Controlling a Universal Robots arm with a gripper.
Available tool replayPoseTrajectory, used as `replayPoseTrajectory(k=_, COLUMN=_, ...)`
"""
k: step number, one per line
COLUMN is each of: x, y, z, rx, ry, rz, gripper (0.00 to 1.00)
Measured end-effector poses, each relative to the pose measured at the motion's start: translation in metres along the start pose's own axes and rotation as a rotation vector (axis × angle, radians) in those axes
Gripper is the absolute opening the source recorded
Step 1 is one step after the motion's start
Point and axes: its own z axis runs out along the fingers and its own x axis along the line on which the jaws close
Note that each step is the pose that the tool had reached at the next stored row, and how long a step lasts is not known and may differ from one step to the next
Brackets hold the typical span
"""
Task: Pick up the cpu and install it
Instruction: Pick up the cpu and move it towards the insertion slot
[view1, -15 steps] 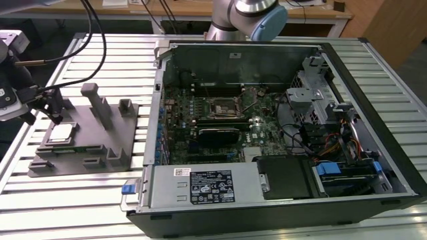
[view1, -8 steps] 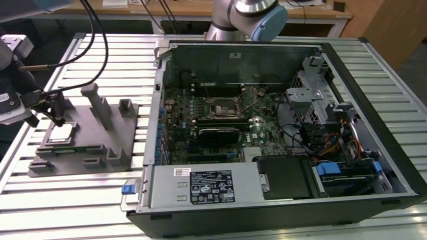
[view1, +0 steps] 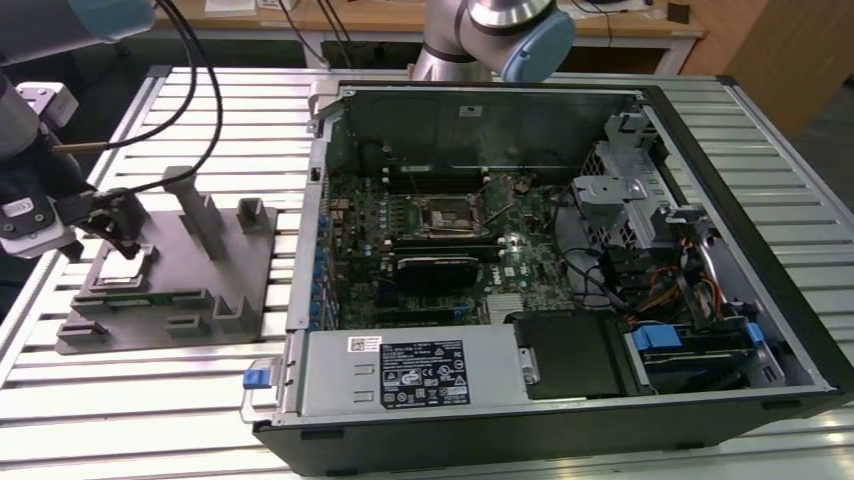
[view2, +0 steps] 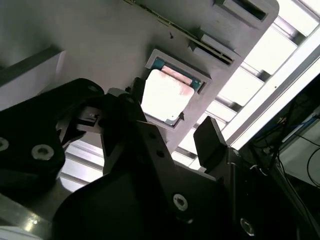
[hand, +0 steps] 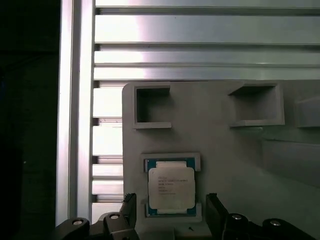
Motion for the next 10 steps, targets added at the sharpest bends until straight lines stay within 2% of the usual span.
replayPoseTrajectory(k=1, x=0.0000, y=-0.0001, z=0.0017, rx=0.0000, ry=0.0000, rz=0.000, gripper=0.67)
replayPoseTrajectory(k=10, x=-0.0007, y=0.0014, z=0.0147, rx=-0.0001, ry=-0.0002, rz=-0.001, gripper=0.67)
